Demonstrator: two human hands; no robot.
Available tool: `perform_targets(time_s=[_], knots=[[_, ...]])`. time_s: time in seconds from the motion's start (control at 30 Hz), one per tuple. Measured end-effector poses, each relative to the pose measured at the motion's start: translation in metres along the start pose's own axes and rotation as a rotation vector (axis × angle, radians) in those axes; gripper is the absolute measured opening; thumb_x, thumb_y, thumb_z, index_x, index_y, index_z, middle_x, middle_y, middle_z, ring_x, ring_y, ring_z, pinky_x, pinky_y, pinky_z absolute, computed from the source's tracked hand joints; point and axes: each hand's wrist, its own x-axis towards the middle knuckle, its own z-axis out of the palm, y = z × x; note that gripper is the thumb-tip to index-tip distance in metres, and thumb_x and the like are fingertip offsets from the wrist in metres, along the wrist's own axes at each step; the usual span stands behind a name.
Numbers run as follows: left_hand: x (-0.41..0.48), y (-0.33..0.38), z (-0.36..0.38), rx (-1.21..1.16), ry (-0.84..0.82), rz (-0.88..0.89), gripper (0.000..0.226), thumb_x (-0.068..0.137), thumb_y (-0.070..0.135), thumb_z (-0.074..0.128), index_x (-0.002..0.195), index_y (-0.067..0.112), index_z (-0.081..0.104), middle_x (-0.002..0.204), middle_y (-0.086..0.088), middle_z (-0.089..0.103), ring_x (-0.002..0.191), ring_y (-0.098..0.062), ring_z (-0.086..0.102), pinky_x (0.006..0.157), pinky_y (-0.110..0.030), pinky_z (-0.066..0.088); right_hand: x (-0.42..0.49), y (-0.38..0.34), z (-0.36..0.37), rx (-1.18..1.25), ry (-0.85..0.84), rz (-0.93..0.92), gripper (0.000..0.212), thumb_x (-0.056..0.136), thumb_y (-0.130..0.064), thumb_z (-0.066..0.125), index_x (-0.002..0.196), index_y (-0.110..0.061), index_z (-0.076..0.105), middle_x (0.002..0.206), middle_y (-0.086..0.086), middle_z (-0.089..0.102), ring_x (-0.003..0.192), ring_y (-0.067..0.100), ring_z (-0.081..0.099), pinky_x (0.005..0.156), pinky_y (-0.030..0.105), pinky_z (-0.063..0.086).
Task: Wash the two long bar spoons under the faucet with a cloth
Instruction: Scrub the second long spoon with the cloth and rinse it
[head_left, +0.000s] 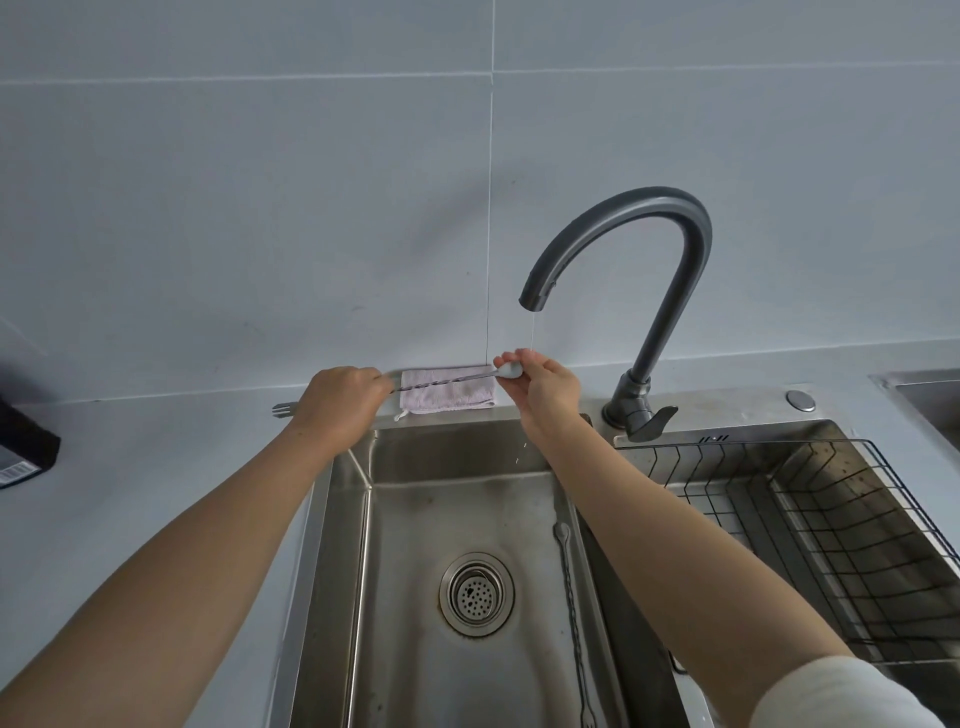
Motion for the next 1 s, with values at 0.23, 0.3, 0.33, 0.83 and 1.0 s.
perform_targets(time_s=[0.23,0.3,0.33,0.83,1.0], knots=[[0.008,0.008,-0.004,0.044,0.001,-0.015,0.050,0.012,-0.009,0.088,0.033,0.008,0.047,0.031,-0.002,0.031,0.020,-0.019,0.032,0.039,-0.009,0.006,-0.006,0.003,0.004,0.052,-0.159,0.054,0.023,0.100,-0.012,0.037,0.085,-0.004,0.053,0.080,0.011,0.062,0.074,0.020,0.066,0.069,0.026,0.058],[0.011,0.012,-0.006,0.044,0.008,-0.005,0.049,0.011,-0.009,0.087,0.033,0.008,0.047,0.030,-0.003,0.041,0.021,-0.020,0.031,0.039,-0.009,0.005,-0.005,0.003,0.003,0.042,-0.161,0.046,0.024,0.100,-0.009,0.036,0.084,-0.004,0.053,0.080,0.011,0.062,0.072,0.019,0.066,0.064,0.024,0.058],[0.012,0.013,-0.007,0.042,0.019,0.001,0.048,0.011,-0.009,0.087,0.033,0.008,0.047,0.030,-0.003,0.043,0.021,-0.020,0.032,0.040,-0.008,0.002,-0.004,0.002,0.003,0.029,-0.153,0.045,0.025,0.100,-0.011,0.036,0.082,-0.004,0.053,0.080,0.011,0.063,0.071,0.019,0.066,0.063,0.024,0.059],[0.026,0.035,-0.013,-0.060,0.125,0.035,0.064,0.005,-0.015,0.072,0.038,0.019,0.029,0.036,0.005,0.014,0.035,-0.016,0.014,0.053,-0.007,-0.007,0.001,-0.002,-0.006,0.135,-0.129,0.039,0.018,0.093,-0.001,0.049,0.077,-0.004,0.056,0.064,0.006,0.068,0.055,0.013,0.069,0.056,0.022,0.059],[0.036,0.046,-0.018,-0.061,0.152,0.013,0.064,0.007,-0.015,0.077,0.035,0.019,0.030,0.033,0.002,0.014,0.035,-0.017,0.013,0.055,-0.006,-0.006,0.003,-0.005,0.001,0.022,-0.095,0.063,0.027,0.100,-0.013,0.039,0.078,-0.003,0.052,0.075,0.012,0.062,0.067,0.021,0.066,0.053,0.024,0.058]])
